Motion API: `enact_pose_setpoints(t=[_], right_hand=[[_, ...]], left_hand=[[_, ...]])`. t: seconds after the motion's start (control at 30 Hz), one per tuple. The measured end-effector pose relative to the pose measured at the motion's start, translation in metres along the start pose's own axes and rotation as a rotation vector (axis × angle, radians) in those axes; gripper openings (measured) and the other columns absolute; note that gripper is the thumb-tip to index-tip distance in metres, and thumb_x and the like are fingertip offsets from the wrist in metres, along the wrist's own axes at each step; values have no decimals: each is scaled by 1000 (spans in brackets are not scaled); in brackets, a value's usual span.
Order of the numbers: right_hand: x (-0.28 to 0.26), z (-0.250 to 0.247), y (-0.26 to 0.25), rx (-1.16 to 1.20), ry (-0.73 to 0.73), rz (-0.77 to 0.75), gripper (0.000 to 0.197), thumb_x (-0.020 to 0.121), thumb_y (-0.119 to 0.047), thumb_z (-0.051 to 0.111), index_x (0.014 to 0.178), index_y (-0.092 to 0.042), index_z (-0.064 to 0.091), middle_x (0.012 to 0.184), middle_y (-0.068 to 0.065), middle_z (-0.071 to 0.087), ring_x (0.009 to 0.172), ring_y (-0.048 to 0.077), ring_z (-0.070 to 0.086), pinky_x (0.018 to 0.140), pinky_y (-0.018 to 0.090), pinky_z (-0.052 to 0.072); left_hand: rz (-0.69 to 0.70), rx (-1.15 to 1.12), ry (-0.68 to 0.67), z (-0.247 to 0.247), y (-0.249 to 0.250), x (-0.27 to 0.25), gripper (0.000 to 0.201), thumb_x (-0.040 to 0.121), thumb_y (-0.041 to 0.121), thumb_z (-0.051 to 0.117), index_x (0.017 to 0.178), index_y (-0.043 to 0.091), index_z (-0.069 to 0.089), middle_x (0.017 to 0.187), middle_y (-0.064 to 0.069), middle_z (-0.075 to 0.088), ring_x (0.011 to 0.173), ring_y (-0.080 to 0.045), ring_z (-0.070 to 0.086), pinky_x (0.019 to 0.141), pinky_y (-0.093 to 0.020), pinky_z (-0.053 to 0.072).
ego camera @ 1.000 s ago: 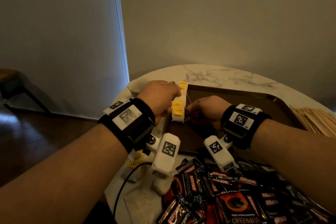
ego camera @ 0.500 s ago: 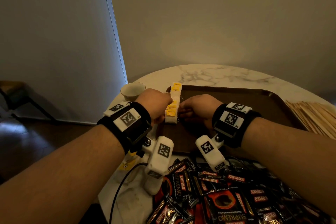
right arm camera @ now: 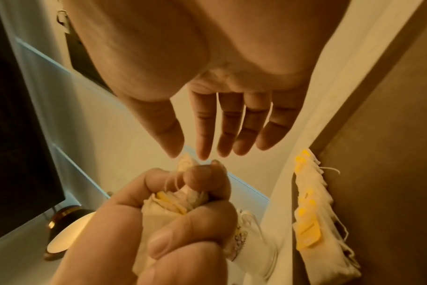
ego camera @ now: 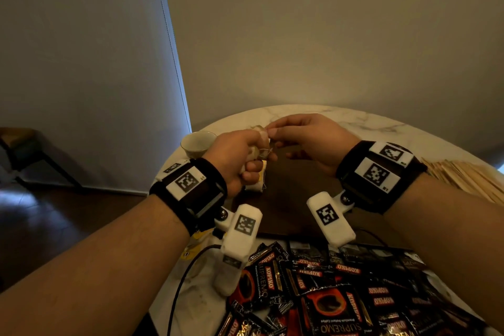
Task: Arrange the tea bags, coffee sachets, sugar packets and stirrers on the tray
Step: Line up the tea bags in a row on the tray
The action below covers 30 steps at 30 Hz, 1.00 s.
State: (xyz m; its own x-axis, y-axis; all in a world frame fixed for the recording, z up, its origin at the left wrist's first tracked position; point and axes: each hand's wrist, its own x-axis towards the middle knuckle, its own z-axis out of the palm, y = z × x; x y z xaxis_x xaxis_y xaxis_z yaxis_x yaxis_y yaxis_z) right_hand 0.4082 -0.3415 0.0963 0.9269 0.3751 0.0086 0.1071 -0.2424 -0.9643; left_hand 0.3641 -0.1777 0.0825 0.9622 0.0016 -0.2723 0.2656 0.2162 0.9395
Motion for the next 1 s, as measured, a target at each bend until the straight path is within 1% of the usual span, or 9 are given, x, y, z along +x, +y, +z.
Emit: enact_pose_setpoints(t=[0.17, 0.3, 0.4, 0.5, 0.57, 0.67, 0.73, 0.9, 1.0], right_hand=[[-14, -3, 3, -60, -17, -100, 9, 89, -19, 77, 94, -13, 77, 101, 22, 73, 78, 20, 66, 87, 44, 55], [-21, -5, 0, 34, 65, -178, 4, 92, -11, 72, 88, -13, 74, 88, 10, 74, 80, 22, 66, 75, 35, 55], [-22, -9, -5, 285, 208, -258, 11, 95, -5, 65, 87, -12, 70, 92, 11, 73, 86, 27, 71, 74, 36, 59], [-22, -10, -6, 200, 265, -291, 9, 96, -10, 67, 90, -15, 70, 93, 7, 74, 91, 28, 73, 81, 42, 61], [-21, -9, -4, 169, 251, -267, 6, 97, -11, 67, 93, -14, 69, 87, 1, 75, 83, 19, 74, 75, 37, 62], [-21, -3, -3, 213, 221, -233, 3, 97, -12, 67, 94, -14, 68, 82, -3, 74, 76, 12, 72, 65, 27, 57], [-23, 2, -3, 221, 182, -219, 1, 97, -13, 67, 97, -12, 68, 81, -2, 75, 74, 12, 72, 63, 25, 57], [-28, 9, 0, 162, 98, -181, 17, 90, -5, 74, 103, -13, 68, 86, 7, 77, 81, 20, 74, 79, 40, 60], [-28, 14, 1, 164, 58, -121, 23, 87, -1, 75, 106, -11, 67, 86, 9, 77, 80, 20, 75, 77, 38, 61]], left_hand=[[27, 6, -151, 3, -7, -9, 40, 81, 4, 51, 120, -1, 55, 83, -19, 64, 47, -13, 29, 37, -18, 22], [39, 61, -188, -1, -12, -14, 39, 90, -3, 43, 128, -1, 51, 87, -22, 69, 47, -14, 26, 38, -17, 22], [43, 125, -104, -5, -16, -16, 16, 95, -3, 45, 105, 6, 54, 86, -18, 72, 46, -13, 28, 39, -19, 22], [162, 119, 42, -9, -20, -14, 9, 96, 2, 53, 96, 8, 59, 81, -11, 68, 47, -12, 33, 39, -20, 25], [276, 88, 106, -7, -15, -15, 4, 98, 10, 60, 95, 10, 63, 78, -5, 63, 47, -10, 34, 39, -21, 27], [409, 107, 131, -2, -2, -20, 14, 96, 25, 71, 101, 12, 69, 72, 3, 59, 43, -4, 39, 39, -20, 30], [467, 173, 134, 1, 5, -21, 21, 93, 23, 74, 108, 9, 72, 69, 9, 59, 42, 0, 46, 41, -17, 35], [492, 223, 185, -1, 12, -21, 15, 96, 5, 67, 109, -2, 71, 47, 16, 57, 38, 2, 51, 39, -10, 37], [438, 260, 223, -8, 9, -20, 12, 96, 11, 69, 104, 4, 74, 57, 12, 58, 40, 1, 47, 39, -16, 36]])
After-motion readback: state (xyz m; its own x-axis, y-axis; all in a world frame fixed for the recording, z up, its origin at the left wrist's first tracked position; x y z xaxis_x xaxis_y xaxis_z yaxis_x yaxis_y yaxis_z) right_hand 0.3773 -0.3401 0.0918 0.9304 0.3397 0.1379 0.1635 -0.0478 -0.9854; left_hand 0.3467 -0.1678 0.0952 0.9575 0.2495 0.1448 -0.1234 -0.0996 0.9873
